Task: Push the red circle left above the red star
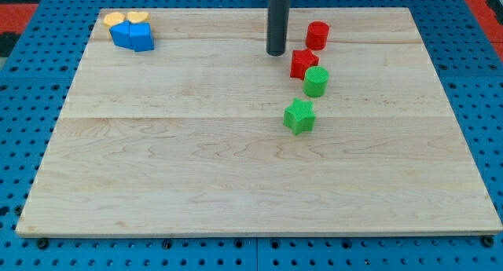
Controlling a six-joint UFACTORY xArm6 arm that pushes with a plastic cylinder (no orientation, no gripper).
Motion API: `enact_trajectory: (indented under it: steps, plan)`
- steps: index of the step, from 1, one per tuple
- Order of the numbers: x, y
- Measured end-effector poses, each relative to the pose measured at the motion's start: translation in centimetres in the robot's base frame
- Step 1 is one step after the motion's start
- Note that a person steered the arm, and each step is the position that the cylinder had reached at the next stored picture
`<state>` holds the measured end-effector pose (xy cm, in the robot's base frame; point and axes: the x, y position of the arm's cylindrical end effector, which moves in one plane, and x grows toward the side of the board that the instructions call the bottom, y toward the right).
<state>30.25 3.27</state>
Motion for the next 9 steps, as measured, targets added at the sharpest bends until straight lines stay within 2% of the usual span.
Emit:
enact_trajectory:
  steps: [1, 2, 3, 4, 5, 6, 7, 8, 9]
  plan:
    - [0.7, 4.6]
    - [1.7, 11.7]
    - [-3.7, 14.9]
    - [-6.9, 8.9]
    - [-5.3, 1.8]
    - [-4.8, -0.6]
    - [-6.9, 7.7]
    - [-5.9, 12.0]
    - [-2.7, 7.3]
